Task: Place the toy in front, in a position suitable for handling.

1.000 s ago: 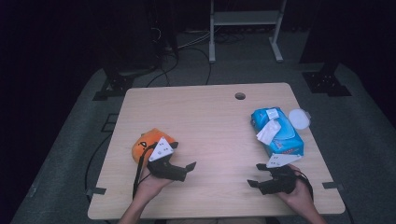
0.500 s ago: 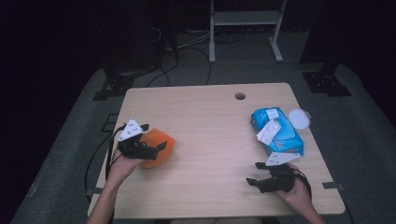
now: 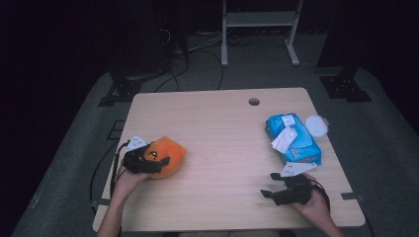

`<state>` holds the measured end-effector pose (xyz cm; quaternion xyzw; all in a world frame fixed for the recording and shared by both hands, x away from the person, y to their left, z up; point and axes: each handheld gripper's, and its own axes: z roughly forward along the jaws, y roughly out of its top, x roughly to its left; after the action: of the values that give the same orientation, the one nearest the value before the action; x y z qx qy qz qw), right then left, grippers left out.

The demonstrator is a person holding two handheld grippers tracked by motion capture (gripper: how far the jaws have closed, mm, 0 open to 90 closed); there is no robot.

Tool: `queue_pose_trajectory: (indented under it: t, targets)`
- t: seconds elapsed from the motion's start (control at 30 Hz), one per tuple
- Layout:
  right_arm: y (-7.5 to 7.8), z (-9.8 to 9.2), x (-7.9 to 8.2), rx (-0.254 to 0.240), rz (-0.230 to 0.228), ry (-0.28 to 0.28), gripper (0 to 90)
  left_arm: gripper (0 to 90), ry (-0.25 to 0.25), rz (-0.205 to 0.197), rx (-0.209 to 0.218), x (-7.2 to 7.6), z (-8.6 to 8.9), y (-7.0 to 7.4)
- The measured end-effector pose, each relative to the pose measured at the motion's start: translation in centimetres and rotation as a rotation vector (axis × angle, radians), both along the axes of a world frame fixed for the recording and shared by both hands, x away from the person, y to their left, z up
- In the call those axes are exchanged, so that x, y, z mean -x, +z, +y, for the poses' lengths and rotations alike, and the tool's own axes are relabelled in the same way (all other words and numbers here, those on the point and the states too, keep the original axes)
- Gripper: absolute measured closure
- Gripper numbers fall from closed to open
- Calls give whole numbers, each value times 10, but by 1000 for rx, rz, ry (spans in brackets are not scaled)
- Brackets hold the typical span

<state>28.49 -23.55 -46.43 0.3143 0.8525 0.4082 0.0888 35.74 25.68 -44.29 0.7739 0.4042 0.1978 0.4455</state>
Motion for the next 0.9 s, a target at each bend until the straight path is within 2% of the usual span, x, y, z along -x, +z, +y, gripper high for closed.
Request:
queue_pose_trajectory:
  t: [0.13,0.17,0.27,0.33,0.43,0.53,0.63,0.77,0.8,0.83,0.9]
  targets:
    - [1,-1,-1,-9,-6,-3,245,7,-1,11,-20,0,0,3]
    - [2,-1,-1,-10,-12,0,245,37,-16,1,-18,2,0,2]
    - [2,-1,0,-10,-12,3,245,134,-21,2,-15,4,2,5]
    - [3,-1,1,-10,-16,6,245,181,-16,0,-4,5,2,6]
    - [4,-3,2,-18,-20,6,245,232,-16,-28,8,7,2,11]
    - [4,-4,2,-23,-20,5,245,250,-26,-36,11,9,1,14]
    - [4,-4,1,-26,-16,5,246,257,-41,-45,35,11,-1,21]
    - [4,-5,0,-35,-14,-2,246,257,-122,-97,70,21,-22,41]
    - [4,-5,0,-35,-14,-2,246,257,-122,-97,70,21,-22,41]
    - [5,-6,-2,-51,-9,-8,246,257,-185,-118,80,24,-39,49]
    - [6,-8,-4,-48,-13,-16,246,256,-250,-121,91,26,-60,54]
